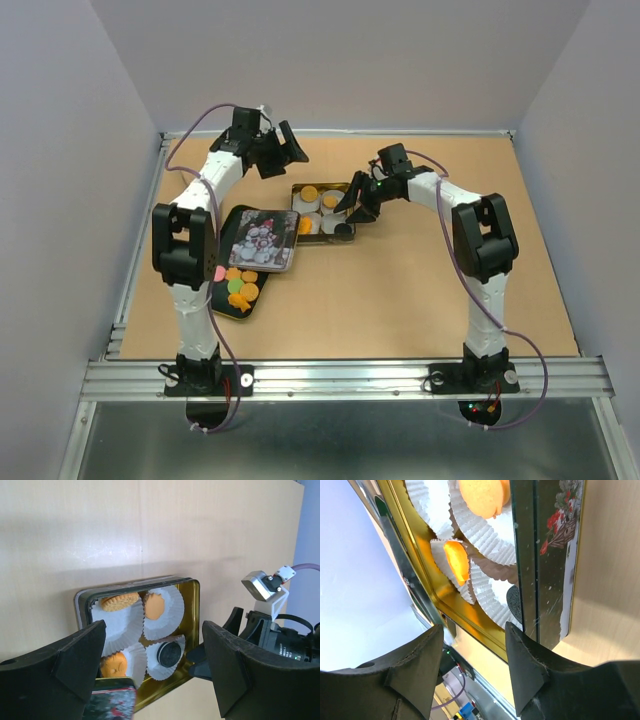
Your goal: Pack the cookies
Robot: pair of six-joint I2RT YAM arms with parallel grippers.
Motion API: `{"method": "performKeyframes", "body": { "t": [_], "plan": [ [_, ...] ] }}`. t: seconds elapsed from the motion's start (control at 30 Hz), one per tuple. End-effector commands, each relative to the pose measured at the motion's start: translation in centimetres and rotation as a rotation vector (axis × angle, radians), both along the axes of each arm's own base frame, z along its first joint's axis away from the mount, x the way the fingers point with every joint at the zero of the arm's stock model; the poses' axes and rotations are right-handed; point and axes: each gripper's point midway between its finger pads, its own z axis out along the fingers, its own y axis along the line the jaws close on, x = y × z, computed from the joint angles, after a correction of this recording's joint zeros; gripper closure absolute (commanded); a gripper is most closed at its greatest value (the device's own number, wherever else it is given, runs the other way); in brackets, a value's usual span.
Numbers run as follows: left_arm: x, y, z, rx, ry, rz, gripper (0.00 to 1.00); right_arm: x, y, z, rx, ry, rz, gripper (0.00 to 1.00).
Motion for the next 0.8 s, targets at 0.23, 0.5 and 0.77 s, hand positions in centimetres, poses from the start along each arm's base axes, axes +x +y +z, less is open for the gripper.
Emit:
{"method": "performKeyframes", "body": {
  "t": [0.23, 0.5, 0.77],
  "plan": [
    [-8.1, 11.9, 2.1, 0.233, 0.06, 0.331, 0.11, 0.5, 2.3, 6.8, 0.054, -0.19, 0.083, 0.41],
    [-13.5, 15.0, -2.5, 0.267, 0.144, 0.401, 0.11, -2.1, 8.3, 10.7, 0.136, -0.252, 0.215, 0.39],
    [-14.0, 17.6, -6.6, 0.317, 0.226, 0.426, 0.12, -8.3, 12.7, 8.6, 0.139, -0.121, 0.298, 0.38]
  ]
}}
